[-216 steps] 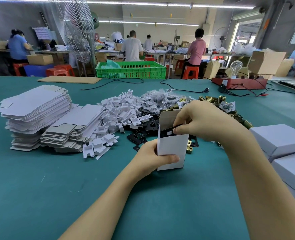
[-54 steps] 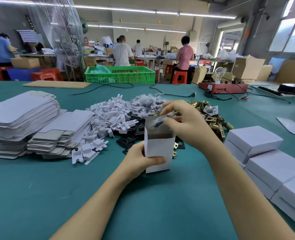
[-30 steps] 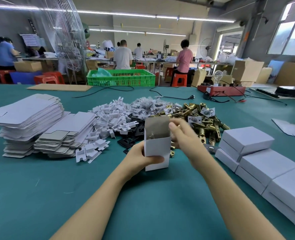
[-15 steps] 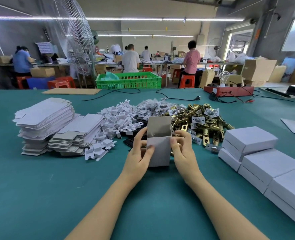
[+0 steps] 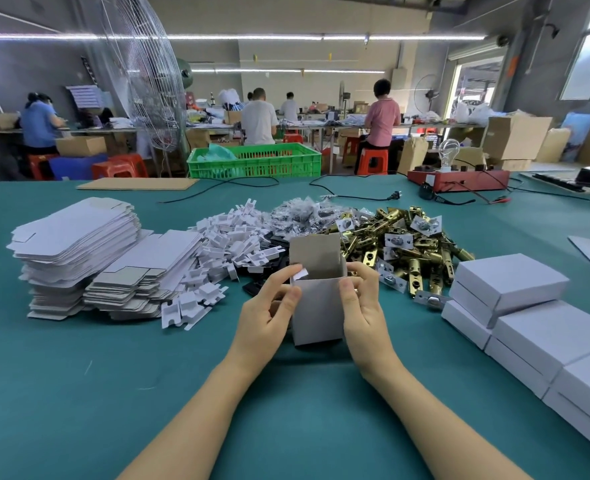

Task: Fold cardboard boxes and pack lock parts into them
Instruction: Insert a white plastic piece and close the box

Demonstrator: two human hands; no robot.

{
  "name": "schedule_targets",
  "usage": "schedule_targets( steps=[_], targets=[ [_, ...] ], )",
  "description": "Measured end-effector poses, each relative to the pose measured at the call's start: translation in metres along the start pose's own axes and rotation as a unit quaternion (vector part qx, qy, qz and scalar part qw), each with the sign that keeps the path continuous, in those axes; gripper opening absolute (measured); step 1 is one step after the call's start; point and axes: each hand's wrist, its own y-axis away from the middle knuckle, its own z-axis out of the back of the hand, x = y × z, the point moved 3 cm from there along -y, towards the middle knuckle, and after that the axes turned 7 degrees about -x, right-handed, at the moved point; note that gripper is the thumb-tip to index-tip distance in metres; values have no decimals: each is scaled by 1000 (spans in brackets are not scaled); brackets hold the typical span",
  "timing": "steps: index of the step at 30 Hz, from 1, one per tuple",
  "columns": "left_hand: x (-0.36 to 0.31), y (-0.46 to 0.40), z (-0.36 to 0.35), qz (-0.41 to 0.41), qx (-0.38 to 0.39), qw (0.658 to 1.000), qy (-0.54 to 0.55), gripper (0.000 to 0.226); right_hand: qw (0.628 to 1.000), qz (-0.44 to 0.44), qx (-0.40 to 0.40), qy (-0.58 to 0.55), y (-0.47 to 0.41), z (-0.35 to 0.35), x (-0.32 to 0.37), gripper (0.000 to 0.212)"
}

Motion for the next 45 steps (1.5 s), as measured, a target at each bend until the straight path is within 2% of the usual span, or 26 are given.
schedule_targets(
  steps=[13, 18, 22, 28, 30, 33, 37, 45],
  targets=[
    [0, 1, -2, -2, 13, 1000, -9, 23, 997, -46, -25, -58, -5, 1, 12, 18],
    [-2, 2, -2, 13, 15, 1000, -6, 22, 985, -123, -23, -120, -15, 4, 12, 17],
    [-10, 2, -5, 42, -12, 998, 53, 17, 979, -156, -26, -127, -18, 5, 12, 12],
    [-17, -2, -12, 89, -45, 987, 127, 9, 989, -110, 13, -93, -19, 1, 24, 46],
    [-19, -3, -13, 95, -59, 984, 140, 2, 989, -111, 10, -99, -18, 0, 25, 45],
    [-22, -5, -13, 109, -64, 979, 157, 20, 988, -108, 6, -109, -18, 1, 23, 35],
    [-26, -7, -13, 52, -22, 992, 115, 33, 991, -90, 3, -103, -17, 0, 22, 32],
    [-21, -1, -13, 42, -29, 989, 136, 26, 990, -103, -12, -96, -12, 0, 16, 25]
  ],
)
